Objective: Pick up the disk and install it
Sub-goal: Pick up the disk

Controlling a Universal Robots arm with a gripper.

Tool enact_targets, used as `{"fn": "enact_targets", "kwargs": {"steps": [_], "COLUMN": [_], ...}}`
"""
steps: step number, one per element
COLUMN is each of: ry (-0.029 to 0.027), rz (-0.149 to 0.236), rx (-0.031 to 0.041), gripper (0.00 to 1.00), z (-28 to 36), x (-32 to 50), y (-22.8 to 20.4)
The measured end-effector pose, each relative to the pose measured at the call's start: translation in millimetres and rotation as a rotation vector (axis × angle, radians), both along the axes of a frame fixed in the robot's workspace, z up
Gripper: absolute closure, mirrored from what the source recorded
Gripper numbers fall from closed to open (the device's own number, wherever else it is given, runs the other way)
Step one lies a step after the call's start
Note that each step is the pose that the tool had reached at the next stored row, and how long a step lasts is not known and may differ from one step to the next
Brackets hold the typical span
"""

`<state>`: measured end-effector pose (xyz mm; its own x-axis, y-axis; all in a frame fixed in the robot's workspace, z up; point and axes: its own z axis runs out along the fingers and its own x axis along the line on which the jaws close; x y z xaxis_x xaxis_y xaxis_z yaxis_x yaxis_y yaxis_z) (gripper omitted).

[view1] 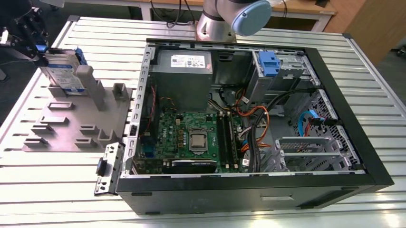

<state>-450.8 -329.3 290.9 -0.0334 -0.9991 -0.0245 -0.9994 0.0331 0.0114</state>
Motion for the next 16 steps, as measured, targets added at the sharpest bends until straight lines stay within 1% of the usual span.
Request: {"fn": "enact_targets", "kwargs": {"steps": [13, 16], "ry": [-0.0001, 0.0], "rz": [0.0, 0.015], "rx": [-0.0001, -0.0001], "gripper": [0.63, 0.63], "z": [0.0, 0.0], "x": [0.0, 0.0], "y": [0.0, 0.0]}}
